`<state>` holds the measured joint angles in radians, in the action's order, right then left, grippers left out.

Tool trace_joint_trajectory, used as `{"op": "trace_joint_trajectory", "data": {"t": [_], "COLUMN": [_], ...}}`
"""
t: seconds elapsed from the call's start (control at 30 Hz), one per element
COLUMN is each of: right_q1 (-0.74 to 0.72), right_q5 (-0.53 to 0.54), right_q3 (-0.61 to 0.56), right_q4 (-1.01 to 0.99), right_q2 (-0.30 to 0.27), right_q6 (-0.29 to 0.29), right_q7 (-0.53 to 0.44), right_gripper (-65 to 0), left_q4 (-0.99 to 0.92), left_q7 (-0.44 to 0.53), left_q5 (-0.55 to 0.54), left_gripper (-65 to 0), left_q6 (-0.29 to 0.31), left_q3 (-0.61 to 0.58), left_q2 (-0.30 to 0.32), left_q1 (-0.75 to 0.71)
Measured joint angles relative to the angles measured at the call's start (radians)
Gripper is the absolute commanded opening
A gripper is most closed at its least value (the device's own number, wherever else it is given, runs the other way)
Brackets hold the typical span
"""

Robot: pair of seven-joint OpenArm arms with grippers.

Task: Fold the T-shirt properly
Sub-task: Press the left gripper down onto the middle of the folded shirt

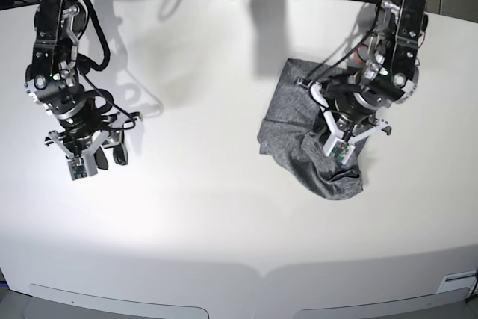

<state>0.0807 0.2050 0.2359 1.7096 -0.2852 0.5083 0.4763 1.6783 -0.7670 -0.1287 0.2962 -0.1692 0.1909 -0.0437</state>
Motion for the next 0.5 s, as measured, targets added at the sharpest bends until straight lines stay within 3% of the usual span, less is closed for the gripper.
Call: {"op": "trace_joint_trajectory", "data": {"t": [0.3,0.37,0.5], "right_q1": [0.000,0.000,0.000], "right_q5": [0.000,0.000,0.000], "right_q3": [0.000,0.000,0.000], "right_q4": [0.000,0.000,0.000], "right_q2": [0.000,0.000,0.000], "right_q6": [0.000,0.000,0.000], "right_q7": [0.000,0.000,0.000], "right_gripper": [-41.9,-41.9,-41.9], "left_q4": [0.000,0.000,0.006], "left_q7": [-0.045,-0.049,-0.074], "left_q5": [-0.005,-0.031,-0.053], "left_gripper": [-60.6,-65.0,-65.0], "left_q6": [0.000,0.000,0.000], "left_q3": [0.000,0.000,0.000], "left_q2": [0.000,0.000,0.000], "left_q1": [0.000,0.000,0.000]}}
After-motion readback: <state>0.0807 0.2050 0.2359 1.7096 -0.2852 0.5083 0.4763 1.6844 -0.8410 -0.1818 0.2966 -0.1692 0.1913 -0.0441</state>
